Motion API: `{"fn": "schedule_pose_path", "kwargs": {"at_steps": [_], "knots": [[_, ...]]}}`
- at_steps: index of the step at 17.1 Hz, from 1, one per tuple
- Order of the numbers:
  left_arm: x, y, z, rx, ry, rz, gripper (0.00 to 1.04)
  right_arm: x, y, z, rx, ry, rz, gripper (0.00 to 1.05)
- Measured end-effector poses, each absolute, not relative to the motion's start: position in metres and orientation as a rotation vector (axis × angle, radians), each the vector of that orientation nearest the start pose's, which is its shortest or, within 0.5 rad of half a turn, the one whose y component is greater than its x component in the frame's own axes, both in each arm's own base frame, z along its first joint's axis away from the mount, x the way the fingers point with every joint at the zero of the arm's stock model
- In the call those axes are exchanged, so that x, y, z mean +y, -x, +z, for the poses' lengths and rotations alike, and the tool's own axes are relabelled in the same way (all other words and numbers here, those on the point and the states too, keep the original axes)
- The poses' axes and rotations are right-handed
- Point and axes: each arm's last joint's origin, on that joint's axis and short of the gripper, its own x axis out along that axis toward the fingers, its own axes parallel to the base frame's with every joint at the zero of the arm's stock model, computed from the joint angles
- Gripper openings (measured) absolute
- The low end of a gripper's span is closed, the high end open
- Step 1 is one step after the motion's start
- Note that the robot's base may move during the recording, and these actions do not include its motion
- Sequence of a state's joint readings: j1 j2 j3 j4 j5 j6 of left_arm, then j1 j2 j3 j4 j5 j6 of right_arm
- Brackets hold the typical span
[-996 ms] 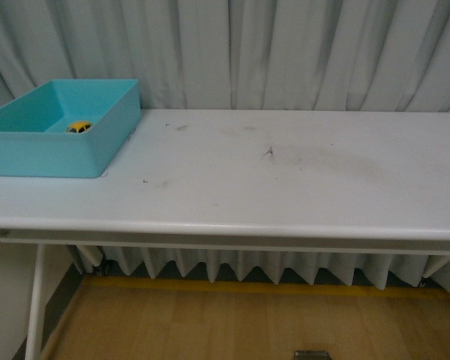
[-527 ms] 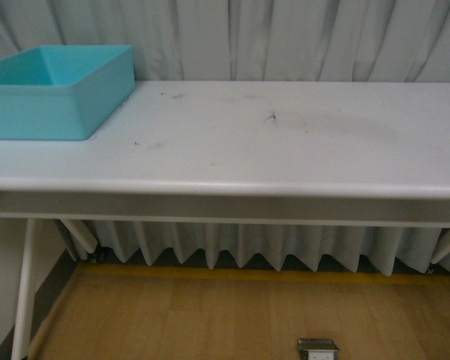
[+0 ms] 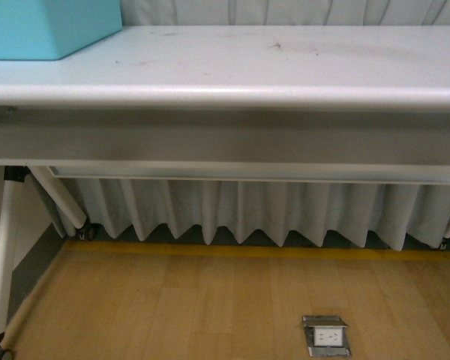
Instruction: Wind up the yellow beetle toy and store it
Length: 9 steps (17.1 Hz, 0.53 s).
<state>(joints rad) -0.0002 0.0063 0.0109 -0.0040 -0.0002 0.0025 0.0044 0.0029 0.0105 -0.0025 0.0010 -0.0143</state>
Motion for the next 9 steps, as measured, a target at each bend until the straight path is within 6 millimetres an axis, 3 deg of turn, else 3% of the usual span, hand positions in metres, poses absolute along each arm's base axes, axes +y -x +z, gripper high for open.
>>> {"fn": "schedule_pose_path", "kwargs": {"at_steps": [9], "knots": [[0.0,-0.0974,0.1664,-0.002,-0.002,0.0,0.98,0.0004,-0.0972,0.1665,-0.004,0.014,0.003,0.98]]}}
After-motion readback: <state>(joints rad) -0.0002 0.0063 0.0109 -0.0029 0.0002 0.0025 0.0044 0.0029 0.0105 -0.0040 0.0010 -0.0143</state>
